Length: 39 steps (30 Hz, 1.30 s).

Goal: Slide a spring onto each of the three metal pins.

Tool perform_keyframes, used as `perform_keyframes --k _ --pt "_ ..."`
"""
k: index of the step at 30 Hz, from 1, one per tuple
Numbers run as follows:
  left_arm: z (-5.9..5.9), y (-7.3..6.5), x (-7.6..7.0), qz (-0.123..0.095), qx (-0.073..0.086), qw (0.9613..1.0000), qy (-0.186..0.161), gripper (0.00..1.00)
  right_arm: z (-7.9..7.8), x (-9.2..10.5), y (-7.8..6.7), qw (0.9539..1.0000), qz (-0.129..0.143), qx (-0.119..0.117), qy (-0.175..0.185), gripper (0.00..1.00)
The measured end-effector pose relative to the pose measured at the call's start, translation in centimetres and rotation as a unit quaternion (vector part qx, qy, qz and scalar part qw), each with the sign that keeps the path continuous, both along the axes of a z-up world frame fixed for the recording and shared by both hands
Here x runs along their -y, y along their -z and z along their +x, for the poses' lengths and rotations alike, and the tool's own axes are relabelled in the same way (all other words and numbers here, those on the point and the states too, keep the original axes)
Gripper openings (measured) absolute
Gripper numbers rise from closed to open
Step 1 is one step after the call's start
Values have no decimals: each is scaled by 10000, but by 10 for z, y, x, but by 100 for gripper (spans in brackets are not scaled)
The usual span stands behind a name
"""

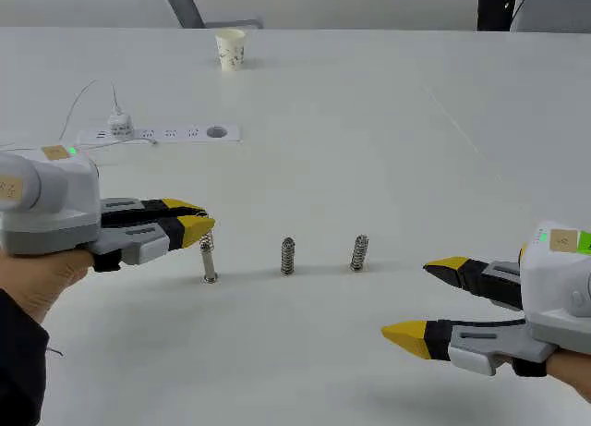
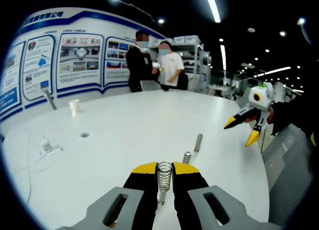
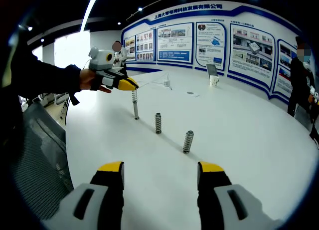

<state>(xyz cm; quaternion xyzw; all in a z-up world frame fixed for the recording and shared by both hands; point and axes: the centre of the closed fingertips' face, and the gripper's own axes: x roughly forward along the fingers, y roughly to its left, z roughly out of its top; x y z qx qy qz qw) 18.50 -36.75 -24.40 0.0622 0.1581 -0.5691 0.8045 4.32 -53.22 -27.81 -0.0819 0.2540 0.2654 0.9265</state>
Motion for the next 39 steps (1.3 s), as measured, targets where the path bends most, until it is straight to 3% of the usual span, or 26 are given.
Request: perform_keyframes --k 16,39 --pt "-2 8 0 60 -19 10000 0 10 0 1 1 10000 -9 -21 7 60" --pt "-2 32 1 149 -30 9999 -24 10 -1 2 5 10000 -12 -75 33 60"
